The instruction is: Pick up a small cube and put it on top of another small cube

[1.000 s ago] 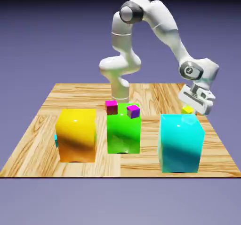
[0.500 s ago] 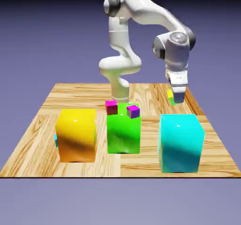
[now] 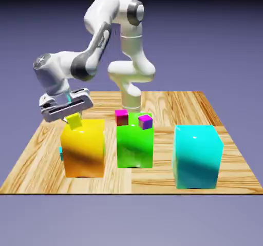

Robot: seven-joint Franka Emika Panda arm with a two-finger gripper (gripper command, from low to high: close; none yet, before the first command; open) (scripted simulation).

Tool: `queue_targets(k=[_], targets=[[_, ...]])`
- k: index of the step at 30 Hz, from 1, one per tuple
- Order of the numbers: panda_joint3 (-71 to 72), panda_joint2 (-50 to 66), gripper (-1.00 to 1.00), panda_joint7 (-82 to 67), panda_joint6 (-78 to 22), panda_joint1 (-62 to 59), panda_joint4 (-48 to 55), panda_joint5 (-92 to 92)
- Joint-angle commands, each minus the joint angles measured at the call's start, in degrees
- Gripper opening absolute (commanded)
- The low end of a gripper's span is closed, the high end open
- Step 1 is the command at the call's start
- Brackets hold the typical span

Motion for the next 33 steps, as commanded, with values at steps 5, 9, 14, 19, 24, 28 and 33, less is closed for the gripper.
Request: queue_targets(k=[5,9,14,19,24,28,33], targets=[[-9.4,6.7,-1.00,10.9,0.9,-9.6,1.4,-7.0],[-14.8,10.9,-1.00,19.8,2.2,-15.9,1.8,-10.2],[-10.7,9.6,-1.00,32.2,7.0,-13.2,-1.8,-1.8],[-6.6,8.4,-1.00,44.7,11.7,-10.6,-5.5,6.7],[-2.5,7.1,-1.00,57.2,16.4,-7.9,-9.1,15.2],[0.1,8.7,-1.00,60.3,20.3,-7.3,-11.0,20.4],[3.3,14.5,1.00,56.3,26.3,-8.5,-12.5,26.1]])
